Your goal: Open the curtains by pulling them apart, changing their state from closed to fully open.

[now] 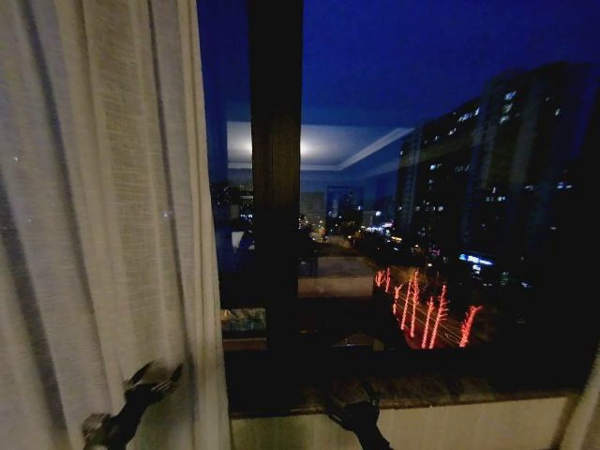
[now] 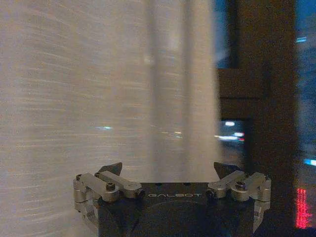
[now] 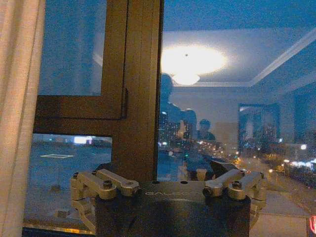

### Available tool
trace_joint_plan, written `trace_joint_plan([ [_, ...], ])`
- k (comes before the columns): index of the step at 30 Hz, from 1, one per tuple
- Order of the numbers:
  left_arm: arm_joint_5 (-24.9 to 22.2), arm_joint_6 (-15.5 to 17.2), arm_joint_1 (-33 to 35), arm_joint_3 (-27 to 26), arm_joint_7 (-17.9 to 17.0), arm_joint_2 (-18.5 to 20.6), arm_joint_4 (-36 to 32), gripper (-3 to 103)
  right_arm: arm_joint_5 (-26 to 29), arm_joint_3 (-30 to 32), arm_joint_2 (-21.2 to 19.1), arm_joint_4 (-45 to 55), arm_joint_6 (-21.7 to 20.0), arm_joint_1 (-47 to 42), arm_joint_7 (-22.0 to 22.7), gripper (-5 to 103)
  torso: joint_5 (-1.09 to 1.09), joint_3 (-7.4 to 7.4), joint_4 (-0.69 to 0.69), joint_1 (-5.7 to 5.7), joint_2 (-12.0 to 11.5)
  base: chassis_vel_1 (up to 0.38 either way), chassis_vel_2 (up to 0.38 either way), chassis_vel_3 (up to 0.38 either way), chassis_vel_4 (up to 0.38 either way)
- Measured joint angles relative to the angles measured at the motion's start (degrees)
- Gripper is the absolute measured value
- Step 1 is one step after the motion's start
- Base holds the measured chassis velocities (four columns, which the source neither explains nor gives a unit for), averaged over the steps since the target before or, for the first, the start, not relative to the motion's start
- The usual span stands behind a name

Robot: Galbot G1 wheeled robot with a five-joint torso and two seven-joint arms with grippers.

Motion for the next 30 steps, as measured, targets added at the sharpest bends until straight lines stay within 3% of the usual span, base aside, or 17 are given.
trace_joint_plan([
  [4, -0.42, 0.74, -1.99, 4.02, 0.70, 0.64, 1.62, 100, 0.15, 0.44, 0.00, 0.10, 0.07, 0.01, -0.04, 100, 0.00, 0.00, 0.03, 0.00, 0.00, 0.000, 0.000, 0.000, 0.000],
  [7, 1.23, 0.81, -6.42, 8.03, -4.47, 0.07, 6.78, 100, 0.25, 1.30, 0.00, 0.07, 0.30, -0.09, -0.23, 100, 0.00, 0.00, 0.01, 0.00, 0.00, 0.000, 0.000, 0.000, 0.000],
  [11, 1.96, -0.08, -12.45, 12.62, -6.61, -1.48, 12.52, 100, 0.19, 1.36, 0.00, -0.25, 0.94, -0.36, -0.43, 100, 0.00, 0.00, 0.00, 0.01, 0.00, 0.000, 0.000, 0.000, 0.000],
  [17, 2.75, 0.18, -16.91, 17.01, -7.22, -3.24, 14.94, 100, 0.12, 1.52, 0.00, -0.06, 1.06, -0.59, -0.47, 100, 0.01, 0.00, 0.00, 0.01, 0.00, 0.000, 0.000, 0.000, 0.000],
  [20, 4.14, -0.52, -18.62, 20.20, -10.16, -4.14, 16.42, 100, 0.14, 2.09, 0.00, 0.05, 1.07, -0.47, -0.47, 100, 0.01, 0.00, 0.00, 0.00, 0.01, 0.000, 0.000, 0.000, 0.000],
  [21, 4.56, -0.62, -18.75, 20.78, -11.57, -4.38, 16.43, 100, 0.15, 2.25, 0.00, 0.05, 1.07, -0.39, -0.46, 100, 0.00, 0.00, 0.00, 0.00, 0.00, 0.000, 0.000, 0.000, 0.000],
  [23, 6.69, -0.57, -18.80, 22.75, -20.92, -5.31, 15.65, 100, 0.18, 2.55, 0.00, -0.44, 1.07, 0.10, -0.46, 100, 0.00, 0.00, 0.02, 0.00, 0.00, 0.000, 0.000, 0.000, 0.000],
  [24, 6.69, -0.57, -18.80, 22.75, -20.92, -5.31, 15.65, 100, 0.18, 2.55, 0.00, -0.44, 1.07, 0.10, -0.46, 100, 0.00, 0.00, 0.02, 0.00, 0.00, 0.000, 0.000, 0.000, 0.000],
  [27, 10.69, 1.15, -17.61, 23.95, -33.26, -6.62, 12.84, 100, 0.01, 1.40, 0.01, -1.75, 1.08, 0.88, -0.46, 100, 0.00, 0.00, 0.02, 0.01, 0.00, 0.000, 0.000, 0.000, 0.000],
  [28, 10.69, 1.15, -17.61, 23.95, -33.26, -6.62, 12.84, 100, 0.01, 1.40, 0.01, -1.75, 1.08, 0.88, -0.46, 100, 0.00, 0.00, 0.02, 0.01, 0.00, 0.000, 0.000, 0.000, 0.000],
  [29, 11.47, 2.50, -16.92, 24.04, -37.23, -7.02, 11.44, 100, -0.32, 0.56, 0.00, -2.36, 1.08, 1.16, -0.46, 100, 0.00, 0.00, 0.02, 0.00, 0.01, 0.000, 0.000, 0.000, 0.000],
  [30, 11.47, 2.50, -16.92, 24.04, -37.23, -7.02, 11.44, 100, -0.32, 0.56, 0.00, -2.36, 1.08, 1.16, -0.46, 100, 0.00, 0.00, 0.02, 0.00, 0.01, 0.000, 0.000, 0.000, 0.000],
])
